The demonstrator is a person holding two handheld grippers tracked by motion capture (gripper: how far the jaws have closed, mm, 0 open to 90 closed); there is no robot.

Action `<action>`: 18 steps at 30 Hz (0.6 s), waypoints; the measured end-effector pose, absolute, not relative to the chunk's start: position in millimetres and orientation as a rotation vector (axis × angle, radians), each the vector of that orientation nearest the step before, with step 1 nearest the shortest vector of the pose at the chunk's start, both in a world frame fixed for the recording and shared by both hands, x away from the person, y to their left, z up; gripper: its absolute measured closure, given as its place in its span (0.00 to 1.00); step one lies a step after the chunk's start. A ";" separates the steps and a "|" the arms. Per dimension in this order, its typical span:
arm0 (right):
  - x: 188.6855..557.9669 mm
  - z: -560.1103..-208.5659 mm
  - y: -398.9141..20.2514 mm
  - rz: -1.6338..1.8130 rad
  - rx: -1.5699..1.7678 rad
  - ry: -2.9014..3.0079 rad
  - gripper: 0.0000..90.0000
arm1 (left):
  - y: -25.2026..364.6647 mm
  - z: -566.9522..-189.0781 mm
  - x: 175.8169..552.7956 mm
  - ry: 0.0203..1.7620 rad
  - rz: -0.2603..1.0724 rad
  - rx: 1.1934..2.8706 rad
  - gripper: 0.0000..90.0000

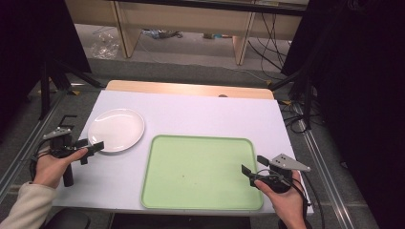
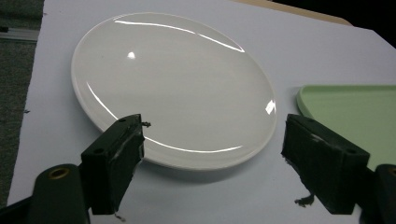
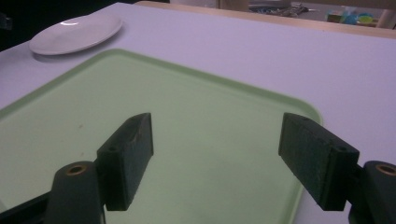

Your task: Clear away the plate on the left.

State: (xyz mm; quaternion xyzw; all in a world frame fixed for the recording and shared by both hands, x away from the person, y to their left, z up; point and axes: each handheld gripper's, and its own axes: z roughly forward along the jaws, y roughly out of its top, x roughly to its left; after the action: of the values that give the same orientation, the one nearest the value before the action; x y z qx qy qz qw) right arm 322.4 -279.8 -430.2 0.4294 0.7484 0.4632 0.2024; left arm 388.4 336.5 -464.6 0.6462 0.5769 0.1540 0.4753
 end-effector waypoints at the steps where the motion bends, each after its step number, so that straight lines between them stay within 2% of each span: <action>1: 321.9 -429.7 -279.7 1.296 1.200 2.088 0.30 | 337.1 -464.7 388.7 1.421 0.379 1.568 0.23; 8: 323.2 -431.1 -278.8 1.317 1.183 2.059 0.31 | 346.8 -465.2 394.7 1.465 0.372 1.526 0.24; 18: 323.3 -431.0 -277.4 1.309 1.191 2.064 0.34 | 357.0 -471.8 410.2 1.590 0.300 1.566 0.29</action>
State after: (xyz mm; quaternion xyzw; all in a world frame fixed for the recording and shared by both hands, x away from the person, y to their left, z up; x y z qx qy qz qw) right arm 323.3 -277.4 -431.0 0.4281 0.7424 0.4707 0.2098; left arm 410.2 357.0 -471.8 0.6276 0.6375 0.1204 0.4304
